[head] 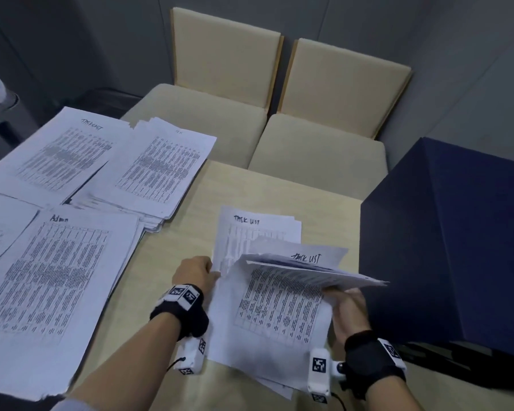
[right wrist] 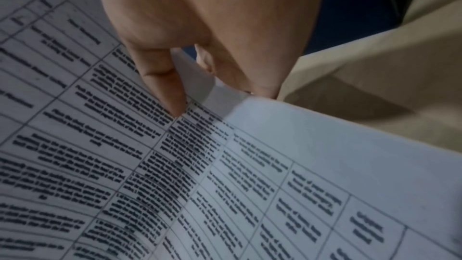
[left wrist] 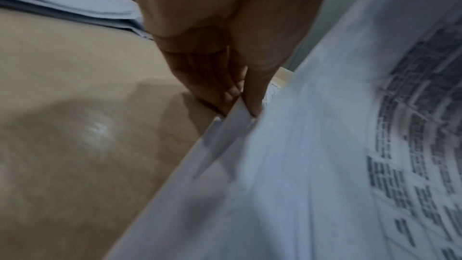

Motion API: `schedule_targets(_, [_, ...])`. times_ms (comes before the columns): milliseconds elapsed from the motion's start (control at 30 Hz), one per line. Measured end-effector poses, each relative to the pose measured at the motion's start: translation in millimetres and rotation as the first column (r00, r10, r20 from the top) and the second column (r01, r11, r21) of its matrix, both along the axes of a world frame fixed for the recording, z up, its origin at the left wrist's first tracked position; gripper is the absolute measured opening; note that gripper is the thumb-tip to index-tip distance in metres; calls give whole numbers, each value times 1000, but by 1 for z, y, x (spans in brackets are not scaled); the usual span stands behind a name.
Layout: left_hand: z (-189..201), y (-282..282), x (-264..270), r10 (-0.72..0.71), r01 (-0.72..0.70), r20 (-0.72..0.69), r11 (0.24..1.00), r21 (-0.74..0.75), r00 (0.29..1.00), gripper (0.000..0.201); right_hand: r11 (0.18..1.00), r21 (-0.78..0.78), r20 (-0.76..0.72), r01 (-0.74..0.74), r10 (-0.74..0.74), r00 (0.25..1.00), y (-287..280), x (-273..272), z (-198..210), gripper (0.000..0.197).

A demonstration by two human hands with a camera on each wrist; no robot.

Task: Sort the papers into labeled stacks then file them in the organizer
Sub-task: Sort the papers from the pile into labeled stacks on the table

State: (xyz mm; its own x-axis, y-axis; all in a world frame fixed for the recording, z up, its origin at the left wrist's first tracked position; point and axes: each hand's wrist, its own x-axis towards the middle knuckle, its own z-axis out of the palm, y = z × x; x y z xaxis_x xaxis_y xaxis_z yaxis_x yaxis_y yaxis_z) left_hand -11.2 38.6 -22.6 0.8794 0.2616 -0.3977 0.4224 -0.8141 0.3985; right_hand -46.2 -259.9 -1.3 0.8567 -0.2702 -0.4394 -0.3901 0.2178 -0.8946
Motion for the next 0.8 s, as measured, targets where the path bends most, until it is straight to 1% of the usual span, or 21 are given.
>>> schedule_targets(67, [5,6,4,-37,35,26,997,66,999,40,998,41,46,36,-38,998,-4,-1,1,25])
schedule_targets(100, [9,8,5,-61,60,8,990,124,998,43,997,70,65,32,-37,997,-4,-2,1,20])
schedule_targets(167, [20,8,7,-152,160,-52,947,278,987,52,994,112,88,2,-12,996,-5,-2,0,6])
schedule_targets(200, [25,8,8,-189,199,-63,922,331,980,54,990,142,72,-11,1,997,-4,0,-2,5])
schedule_targets(233, [32,9,9,-208,213,-54,907,363,977,54,984,177,46,-23,15,999,-3,2,-3,6])
schedule_targets(300, [41,11,9,-211,196,7,920,340,977,48,974,223,-40,-46,56,998,-1,7,-6,29])
schedule_targets(333, [40,12,9,-209,185,56,942,280,976,39,973,225,-51,-56,69,996,-1,9,-8,39])
schedule_targets(367, [37,14,9,-193,174,118,972,159,974,30,974,219,-47,-62,74,996,-1,10,-9,45])
schedule_targets(400, [33,16,7,-170,175,164,984,-17,972,26,970,226,-29,-85,94,995,1,12,-9,52])
schedule_targets(433, [32,16,5,-140,181,190,958,-223,972,27,965,241,-20,-107,115,993,1,14,-10,60])
schedule_targets(467, [29,17,2,-105,175,185,891,-420,977,28,959,251,-9,-134,141,990,3,16,-7,64])
schedule_targets(500, [31,17,-2,-92,167,159,806,-567,983,27,952,268,-1,-148,154,988,6,17,-5,55])
schedule_targets(533, [33,15,-5,-96,144,108,745,-652,989,29,950,269,14,-156,158,987,8,17,-3,32])
schedule_targets(567, [35,13,-6,-101,113,58,714,-691,993,36,944,278,53,-177,168,984,9,17,-4,16])
schedule_targets(600, [32,11,-7,-95,81,17,724,-685,995,42,962,234,64,-142,130,989,9,17,-7,32])
schedule_targets(633, [29,9,-5,-61,48,2,774,-631,998,42,975,190,50,-115,108,993,10,16,-8,41])
schedule_targets(667, [24,7,-3,-6,13,15,865,-501,1000,36,978,189,47,-87,80,996,10,14,-9,41])
schedule_targets(700, [20,5,-1,50,-37,30,942,-332,998,28,978,193,35,-75,69,997,11,12,-8,32])
schedule_targets(733, [17,3,0,101,-94,29,980,-177,994,26,976,203,22,-73,70,997,11,10,-6,21])
schedule_targets(767, [16,0,1,141,-141,0,988,-66,990,34,977,208,-22,-53,58,998,10,9,-10,18])
schedule_targets(800, [16,-3,0,174,-174,-69,985,1,982,44,979,201,-63,-21,35,997,9,7,-12,21])
